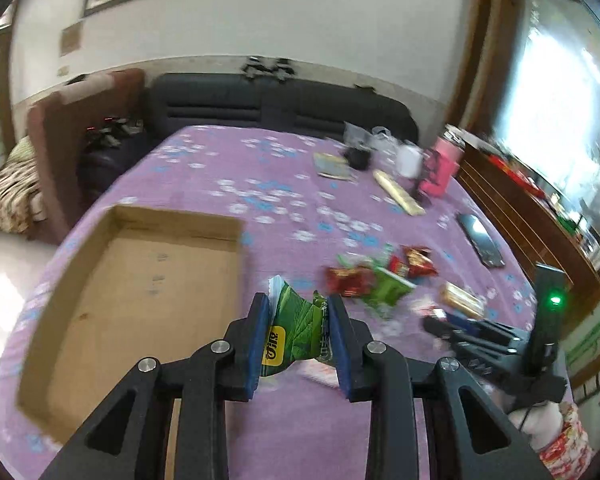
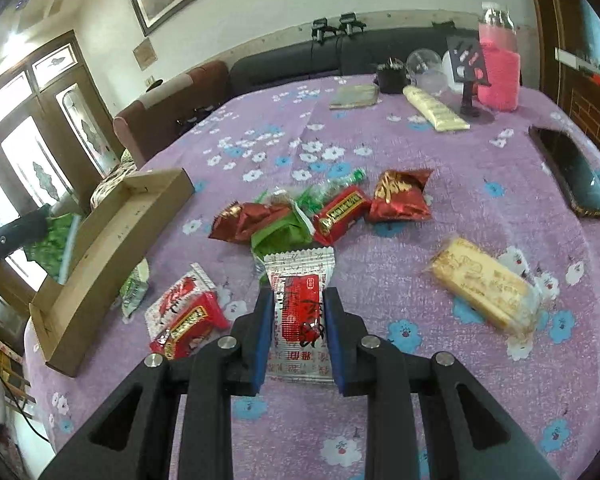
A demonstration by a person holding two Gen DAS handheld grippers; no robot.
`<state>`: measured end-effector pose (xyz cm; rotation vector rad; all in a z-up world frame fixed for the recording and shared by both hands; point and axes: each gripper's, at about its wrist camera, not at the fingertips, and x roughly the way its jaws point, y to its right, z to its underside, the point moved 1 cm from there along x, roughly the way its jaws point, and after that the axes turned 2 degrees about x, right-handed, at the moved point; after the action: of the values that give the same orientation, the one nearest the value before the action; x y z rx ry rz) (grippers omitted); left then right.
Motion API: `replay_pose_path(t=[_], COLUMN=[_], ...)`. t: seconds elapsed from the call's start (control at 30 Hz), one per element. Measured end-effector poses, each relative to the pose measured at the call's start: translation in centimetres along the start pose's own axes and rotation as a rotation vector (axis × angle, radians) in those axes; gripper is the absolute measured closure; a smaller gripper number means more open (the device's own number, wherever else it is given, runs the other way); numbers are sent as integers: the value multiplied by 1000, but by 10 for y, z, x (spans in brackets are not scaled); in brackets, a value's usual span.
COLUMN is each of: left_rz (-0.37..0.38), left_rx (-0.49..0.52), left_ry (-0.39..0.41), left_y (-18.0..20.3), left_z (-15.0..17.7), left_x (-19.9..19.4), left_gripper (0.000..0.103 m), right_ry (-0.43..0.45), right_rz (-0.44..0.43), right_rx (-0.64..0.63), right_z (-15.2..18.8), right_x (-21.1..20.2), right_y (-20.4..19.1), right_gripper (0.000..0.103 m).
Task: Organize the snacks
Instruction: 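Grasp the green pea bag with the left tool while the right tool carries its candy, then drop the green bag and white candy into the cardboard tray with both tools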
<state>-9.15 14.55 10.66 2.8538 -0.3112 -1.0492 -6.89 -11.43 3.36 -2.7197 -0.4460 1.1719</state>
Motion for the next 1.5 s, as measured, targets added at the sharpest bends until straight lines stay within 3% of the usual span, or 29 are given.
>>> replay_pose_path(t=[0.17,0.33,0.53,0.67,0.87,1.03,1.23,1.4,1.5], left_rz=[-82,-135,-180,-195,-218,-206,-202,-187,-172], left_rx=[-107,-204,-256,-283,-295,-305,-338,-342,-316], left_ry=[17,9,-27,-50,-61,-50,-9,63,97], left_y=[-63,-114,-151,-172,-182,-185,-182,-167,-152], left_z=[17,42,58,65,69,71,70,67,65], left_x=[-21,-27,-19,-12,-10,-17,-38,-66,-78], left_gripper=[73,73,72,72,69,65,61,52,49], right_ry=[-4,-52,-134,-186,-259,-293,-271,-132,10], right_rz=[-58,-132,-236,-250,-252,-254,-277,-264,-176], right_rx=[-20,-105,-178,-250,-296,-322,-311,-270,-252], right_z=[1,-1,-2,7,19,27,24,-2,-16], right_x=[-16,-13,11,36,73,87,75,31,-1], right_y=[-32,-96,-175,-223,-263,-280,-280,-248,-212], right_gripper=[79,79,79,78,78,76,75,69,50])
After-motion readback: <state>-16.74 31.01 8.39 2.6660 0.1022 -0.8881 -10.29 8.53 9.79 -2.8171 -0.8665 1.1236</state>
